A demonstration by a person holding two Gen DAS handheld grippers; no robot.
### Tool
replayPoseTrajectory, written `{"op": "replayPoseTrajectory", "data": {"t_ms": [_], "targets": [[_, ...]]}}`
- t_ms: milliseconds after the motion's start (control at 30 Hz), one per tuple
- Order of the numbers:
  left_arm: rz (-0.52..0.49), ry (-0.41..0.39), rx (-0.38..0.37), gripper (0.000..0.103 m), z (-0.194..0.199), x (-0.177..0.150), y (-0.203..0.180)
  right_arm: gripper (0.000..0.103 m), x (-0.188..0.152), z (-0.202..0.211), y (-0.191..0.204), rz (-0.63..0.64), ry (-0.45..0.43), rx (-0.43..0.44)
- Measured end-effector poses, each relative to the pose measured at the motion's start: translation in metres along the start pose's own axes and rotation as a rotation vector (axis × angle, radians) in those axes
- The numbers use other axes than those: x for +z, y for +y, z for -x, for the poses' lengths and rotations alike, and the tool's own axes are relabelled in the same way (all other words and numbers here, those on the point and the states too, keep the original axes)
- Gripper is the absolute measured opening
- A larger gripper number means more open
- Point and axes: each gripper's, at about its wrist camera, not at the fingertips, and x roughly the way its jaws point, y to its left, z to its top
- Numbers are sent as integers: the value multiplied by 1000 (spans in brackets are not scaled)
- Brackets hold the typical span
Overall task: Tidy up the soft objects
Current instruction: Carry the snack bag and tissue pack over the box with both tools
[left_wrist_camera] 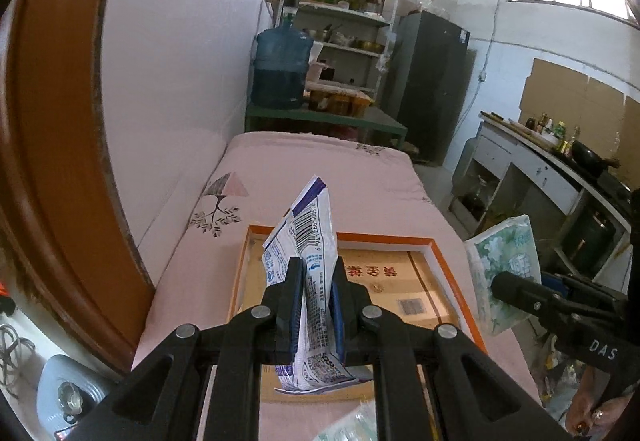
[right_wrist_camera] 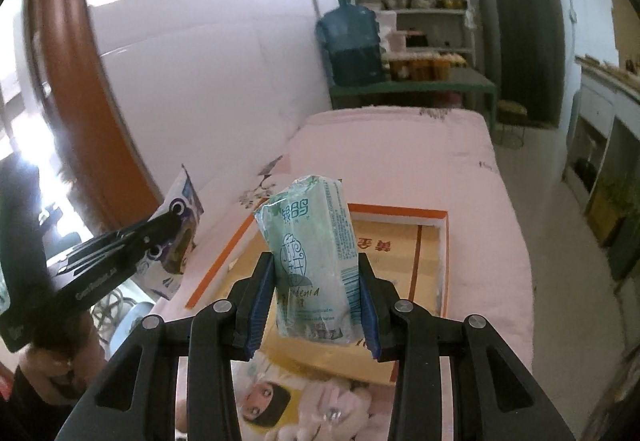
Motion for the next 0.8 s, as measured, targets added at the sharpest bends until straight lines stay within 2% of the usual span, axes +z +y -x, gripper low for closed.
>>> {"op": "replayPoseTrajectory", "data": {"t_ms": [300,800], "targets": [[-5,63,14,13,-39,6,3,40,16,-41,-16,-20,62,-14],[-8,275,-51,13,-120,-4,13,40,21,-114,-29,-59,224,-10]]}}
